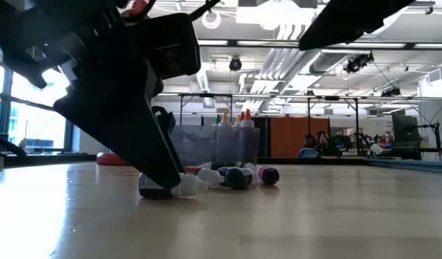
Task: Pick & Place food coloring
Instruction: Put the small purple food coloring bottle into the bin
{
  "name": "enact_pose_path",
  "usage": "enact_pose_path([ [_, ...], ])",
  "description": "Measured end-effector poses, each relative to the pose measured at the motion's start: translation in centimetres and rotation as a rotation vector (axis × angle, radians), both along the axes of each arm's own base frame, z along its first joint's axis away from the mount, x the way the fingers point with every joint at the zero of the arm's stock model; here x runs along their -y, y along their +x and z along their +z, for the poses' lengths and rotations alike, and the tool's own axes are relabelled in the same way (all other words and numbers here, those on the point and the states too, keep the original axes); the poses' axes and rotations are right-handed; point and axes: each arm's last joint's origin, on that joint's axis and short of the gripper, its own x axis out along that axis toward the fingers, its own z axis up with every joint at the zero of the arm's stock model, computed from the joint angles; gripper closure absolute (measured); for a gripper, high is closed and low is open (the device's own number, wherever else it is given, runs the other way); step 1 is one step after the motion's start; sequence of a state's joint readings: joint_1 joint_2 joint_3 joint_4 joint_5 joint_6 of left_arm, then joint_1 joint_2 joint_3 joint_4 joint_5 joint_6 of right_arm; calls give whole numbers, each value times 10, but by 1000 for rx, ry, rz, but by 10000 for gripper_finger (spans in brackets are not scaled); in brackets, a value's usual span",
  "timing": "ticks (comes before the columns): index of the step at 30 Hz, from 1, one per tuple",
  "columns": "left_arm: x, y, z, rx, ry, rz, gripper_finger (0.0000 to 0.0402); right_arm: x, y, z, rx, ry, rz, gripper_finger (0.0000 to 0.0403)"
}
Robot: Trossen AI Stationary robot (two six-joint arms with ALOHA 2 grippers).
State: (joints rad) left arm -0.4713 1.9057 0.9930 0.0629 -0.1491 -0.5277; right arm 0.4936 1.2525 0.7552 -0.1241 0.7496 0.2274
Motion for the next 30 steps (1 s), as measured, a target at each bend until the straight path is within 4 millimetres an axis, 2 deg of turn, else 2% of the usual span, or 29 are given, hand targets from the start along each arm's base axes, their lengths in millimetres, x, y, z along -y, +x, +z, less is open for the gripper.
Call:
enact_pose_path([
  [3,-1,-1,-2,-10,20,22,159,-2,0,0,1,15,20,286],
  [6,-1,-1,-2,-12,12,38,183,-2,0,1,5,18,24,286],
  [14,-3,-2,-2,-10,43,58,297,-2,0,1,12,16,18,286],
  [19,-12,-4,10,9,107,17,346,-2,0,1,12,16,18,286],
  [24,-47,-3,50,38,271,122,337,-2,0,1,11,16,18,286],
  [30,-113,6,95,-24,635,273,320,-2,0,1,7,14,21,286],
])
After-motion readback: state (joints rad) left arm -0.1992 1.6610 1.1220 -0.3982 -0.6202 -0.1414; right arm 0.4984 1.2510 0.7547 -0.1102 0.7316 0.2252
